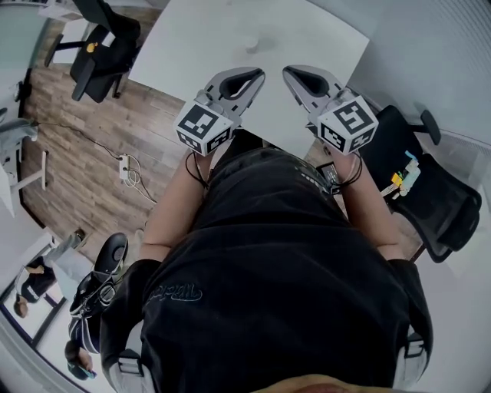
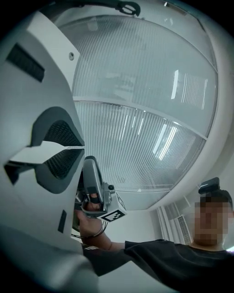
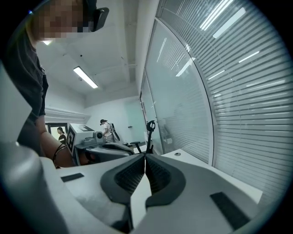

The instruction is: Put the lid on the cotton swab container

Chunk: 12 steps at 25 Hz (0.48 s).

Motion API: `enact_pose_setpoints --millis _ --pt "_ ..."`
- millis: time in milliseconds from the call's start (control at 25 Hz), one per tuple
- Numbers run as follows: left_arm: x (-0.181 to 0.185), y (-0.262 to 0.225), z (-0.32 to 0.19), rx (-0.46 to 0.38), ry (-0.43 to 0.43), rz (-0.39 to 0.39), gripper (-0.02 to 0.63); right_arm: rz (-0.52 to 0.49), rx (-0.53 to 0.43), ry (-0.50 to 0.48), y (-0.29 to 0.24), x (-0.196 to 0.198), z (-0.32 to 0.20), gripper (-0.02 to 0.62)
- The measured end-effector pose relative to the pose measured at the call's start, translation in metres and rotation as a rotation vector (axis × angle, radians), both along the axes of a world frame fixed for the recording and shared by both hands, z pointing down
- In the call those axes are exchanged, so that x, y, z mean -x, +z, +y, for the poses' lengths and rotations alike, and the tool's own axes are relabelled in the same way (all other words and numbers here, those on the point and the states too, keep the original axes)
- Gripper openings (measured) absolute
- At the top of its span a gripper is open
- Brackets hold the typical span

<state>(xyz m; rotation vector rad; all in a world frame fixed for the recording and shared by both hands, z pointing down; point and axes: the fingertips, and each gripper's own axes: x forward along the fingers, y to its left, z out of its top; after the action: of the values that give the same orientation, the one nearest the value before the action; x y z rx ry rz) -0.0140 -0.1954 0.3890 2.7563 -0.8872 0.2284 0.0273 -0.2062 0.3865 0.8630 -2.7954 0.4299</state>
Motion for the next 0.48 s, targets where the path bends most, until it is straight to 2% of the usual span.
enact_pose_setpoints --millis 160,480 --pt "0.006 0.015 -0.015 0.0 0.029 -0.051 0.018 0.002 0.021 0.027 0.007 0.002 -0.017 0.023" --pt "0.021 0.047 -0.039 0.038 0.066 -0.066 0.026 0.018 0.057 0.062 0.026 0.007 -0.043 0.023"
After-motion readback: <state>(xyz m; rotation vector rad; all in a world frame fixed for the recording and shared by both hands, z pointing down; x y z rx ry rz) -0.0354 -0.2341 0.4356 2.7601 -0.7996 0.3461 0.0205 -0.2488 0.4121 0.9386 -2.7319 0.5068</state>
